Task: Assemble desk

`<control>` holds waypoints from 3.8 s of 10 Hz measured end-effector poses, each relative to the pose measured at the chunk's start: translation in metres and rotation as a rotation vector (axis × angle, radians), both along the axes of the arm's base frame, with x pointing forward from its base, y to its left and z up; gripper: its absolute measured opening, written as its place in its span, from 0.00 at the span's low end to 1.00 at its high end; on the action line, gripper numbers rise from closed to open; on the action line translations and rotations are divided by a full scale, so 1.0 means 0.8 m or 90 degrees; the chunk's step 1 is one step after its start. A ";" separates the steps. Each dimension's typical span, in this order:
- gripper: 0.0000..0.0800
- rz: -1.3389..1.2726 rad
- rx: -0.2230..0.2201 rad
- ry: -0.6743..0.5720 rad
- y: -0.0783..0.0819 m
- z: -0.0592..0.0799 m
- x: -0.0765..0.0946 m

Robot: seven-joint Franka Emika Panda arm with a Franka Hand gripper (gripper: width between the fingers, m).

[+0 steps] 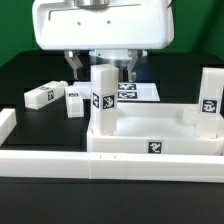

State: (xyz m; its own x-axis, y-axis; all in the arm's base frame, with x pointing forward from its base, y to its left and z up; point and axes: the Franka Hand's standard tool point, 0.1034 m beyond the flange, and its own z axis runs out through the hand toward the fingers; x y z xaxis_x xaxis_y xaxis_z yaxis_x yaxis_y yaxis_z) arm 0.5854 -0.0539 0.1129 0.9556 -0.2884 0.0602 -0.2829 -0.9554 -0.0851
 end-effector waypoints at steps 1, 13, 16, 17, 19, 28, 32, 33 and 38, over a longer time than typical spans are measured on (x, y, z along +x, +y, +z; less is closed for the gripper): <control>0.81 0.066 -0.009 -0.003 -0.001 0.000 0.000; 0.64 0.463 -0.062 -0.011 0.005 -0.007 -0.002; 0.36 0.449 -0.060 -0.011 0.004 -0.007 -0.002; 0.36 0.449 -0.060 -0.011 0.004 -0.007 -0.002; 0.36 0.373 -0.051 -0.009 0.003 -0.007 -0.002; 0.36 -0.259 0.001 0.002 0.000 -0.010 -0.002; 0.46 -0.333 0.012 0.006 0.002 -0.010 -0.002; 0.64 -0.314 0.011 0.005 0.002 -0.010 -0.002; 0.81 -0.054 -0.014 -0.009 0.001 -0.011 -0.002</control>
Offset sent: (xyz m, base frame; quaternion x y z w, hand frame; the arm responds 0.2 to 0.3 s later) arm 0.0024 0.0014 -0.0032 -0.0133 0.0022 -0.2378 0.9712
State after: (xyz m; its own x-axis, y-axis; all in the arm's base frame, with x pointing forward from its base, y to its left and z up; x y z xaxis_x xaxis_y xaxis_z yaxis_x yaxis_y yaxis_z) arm 0.5835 -0.0529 0.1042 0.9266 -0.3674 0.0800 -0.3626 -0.9294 -0.0686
